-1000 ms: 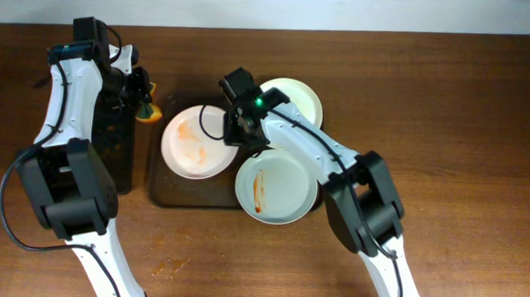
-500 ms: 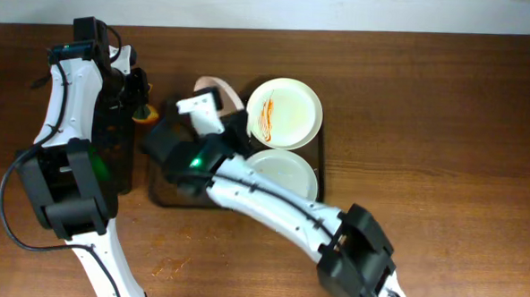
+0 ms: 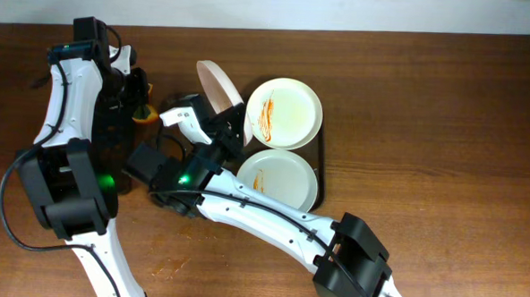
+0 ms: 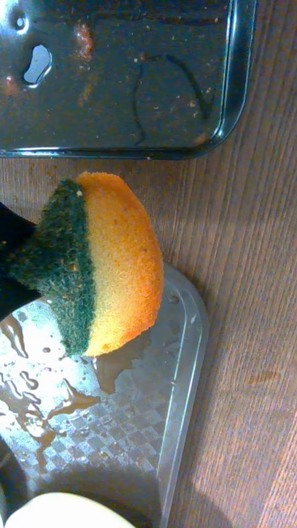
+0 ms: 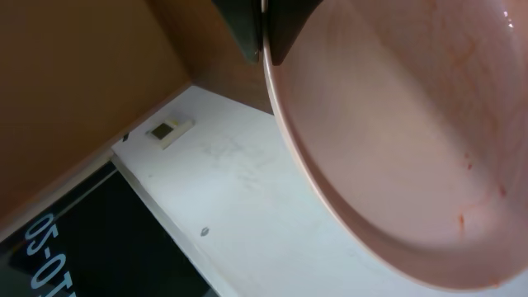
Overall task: Clean dirty plates on tray and stack at the side
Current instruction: 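Lift the scrubbed plate with the right gripper and place it right of the tray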
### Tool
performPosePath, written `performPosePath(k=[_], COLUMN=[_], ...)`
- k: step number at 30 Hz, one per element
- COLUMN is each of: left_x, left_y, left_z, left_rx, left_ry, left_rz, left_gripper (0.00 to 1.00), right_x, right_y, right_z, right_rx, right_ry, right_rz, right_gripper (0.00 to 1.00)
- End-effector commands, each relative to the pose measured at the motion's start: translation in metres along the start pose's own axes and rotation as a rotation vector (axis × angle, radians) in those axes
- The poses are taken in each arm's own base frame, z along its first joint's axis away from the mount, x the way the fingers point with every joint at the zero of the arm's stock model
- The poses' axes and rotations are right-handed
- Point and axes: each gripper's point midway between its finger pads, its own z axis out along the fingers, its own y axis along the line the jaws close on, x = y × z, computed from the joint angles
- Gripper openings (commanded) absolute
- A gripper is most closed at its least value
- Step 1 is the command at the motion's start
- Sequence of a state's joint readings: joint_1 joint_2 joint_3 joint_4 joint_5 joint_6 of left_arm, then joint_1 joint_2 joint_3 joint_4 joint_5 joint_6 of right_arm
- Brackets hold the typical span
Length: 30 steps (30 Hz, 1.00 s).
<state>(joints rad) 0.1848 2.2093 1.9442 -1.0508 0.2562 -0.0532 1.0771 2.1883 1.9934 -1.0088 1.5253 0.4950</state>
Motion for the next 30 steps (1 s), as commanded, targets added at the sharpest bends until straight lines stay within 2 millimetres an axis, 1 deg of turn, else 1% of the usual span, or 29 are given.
performPosePath(k=[1, 3, 5, 6, 8, 10, 11, 12, 13, 14, 15, 16, 18, 19, 20, 21, 22, 23, 24, 25, 27, 28, 29, 30], left_x=[-0.009, -0.009, -0.008, -0.008, -0.008, -0.008, -0.008, -0.008, -0.008, -0.008, -0.008, -0.008, -0.008, -0.008, -0.009, -0.009, -0.009, -0.008, -0.008, -0.008, -0.009, -0.009, -0.009, -0.010], left_y=[0.000, 0.000, -0.001, -0.002, -0.003, -0.003, -0.003, -0.003, -0.003, -0.003, -0.003, -0.003, -0.003, -0.003, -0.003, -0.003, -0.003, -0.004, -0.006, -0.008, -0.014, -0.017, -0.019, -0.021], left_z=[-0.008, -0.008, -0.008, -0.008, -0.008, -0.008, -0.008, -0.007, -0.007, -0.007, -0.007, -0.007, -0.007, -0.007, -0.007, -0.007, -0.007, -0.007, -0.007, -0.006, -0.005, -0.004, -0.004, -0.003], left_rx=[-0.002, -0.002, -0.001, -0.001, 0.000, 0.000, 0.000, 0.000, 0.000, 0.000, 0.000, 0.000, 0.000, 0.000, 0.000, 0.000, 0.000, 0.000, 0.001, 0.002, 0.006, 0.008, 0.009, 0.010], left_ry=[-0.030, -0.030, -0.030, -0.030, -0.029, -0.029, -0.029, -0.029, -0.029, -0.029, -0.030, -0.029, -0.030, -0.030, -0.031, -0.030, -0.030, -0.030, -0.029, -0.030, -0.034, -0.035, -0.035, -0.037], left_rz=[0.012, 0.013, 0.014, 0.016, 0.018, 0.018, 0.018, 0.017, 0.017, 0.018, 0.018, 0.018, 0.018, 0.018, 0.018, 0.018, 0.018, 0.019, 0.024, 0.028, 0.041, 0.048, 0.052, 0.057], left_gripper=[0.01, 0.01, 0.01, 0.01, 0.01, 0.01, 0.01, 0.01, 0.01, 0.01, 0.01, 0.01, 0.01, 0.01, 0.01, 0.01, 0.01, 0.01, 0.01, 0.01, 0.01, 0.01, 0.01, 0.01], right_x=[0.003, 0.020, 0.032, 0.036, 0.045, 0.064, 0.076, 0.098, 0.122, 0.142, 0.168, 0.191, 0.223, 0.249, 0.271, 0.286, 0.307, 0.321, 0.345, 0.362, 0.386, 0.394, 0.396, 0.395], right_y=[0.010, 0.031, 0.042, 0.043, 0.038, 0.032, 0.024, 0.005, -0.017, -0.035, -0.057, -0.079, -0.103, -0.118, -0.129, -0.135, -0.142, -0.147, -0.151, -0.154, -0.147, -0.144, -0.143, -0.144], right_z=[0.004, 0.017, 0.029, 0.037, 0.060, 0.089, 0.103, 0.127, 0.149, 0.164, 0.181, 0.194, 0.208, 0.217, 0.220, 0.222, 0.222, 0.222, 0.218, 0.214, 0.204, 0.198, 0.195, 0.194], right_rx=[-0.156, -0.294, -0.433, -0.527, -0.708, -0.887, -0.935, -0.927, -0.872, -0.831, -0.776, -0.718, -0.651, -0.603, -0.566, -0.543, -0.514, -0.494, -0.463, -0.445, -0.435, -0.436, -0.448, -0.465], right_ry=[0.095, 0.212, 0.331, 0.407, 0.553, 0.696, 0.767, 0.861, 0.933, 0.980, 1.035, 1.097, 1.178, 1.235, 1.283, 1.315, 1.358, 1.389, 1.441, 1.479, 1.526, 1.546, 1.551, 1.552], right_rz=[0.082, 0.095, 0.141, 0.188, 0.281, 0.350, 0.391, 0.443, 0.473, 0.473, 0.476, 0.496, 0.533, 0.562, 0.583, 0.596, 0.614, 0.626, 0.647, 0.655, 0.652, 0.644, 0.629, 0.611], right_gripper=[0.04, 0.04, 0.04, 0.04, 0.04, 0.04, 0.04, 0.04, 0.04, 0.04, 0.04, 0.04, 0.04, 0.04, 0.04, 0.04, 0.04, 0.04, 0.04, 0.04, 0.04, 0.24, 0.54, 0.61])
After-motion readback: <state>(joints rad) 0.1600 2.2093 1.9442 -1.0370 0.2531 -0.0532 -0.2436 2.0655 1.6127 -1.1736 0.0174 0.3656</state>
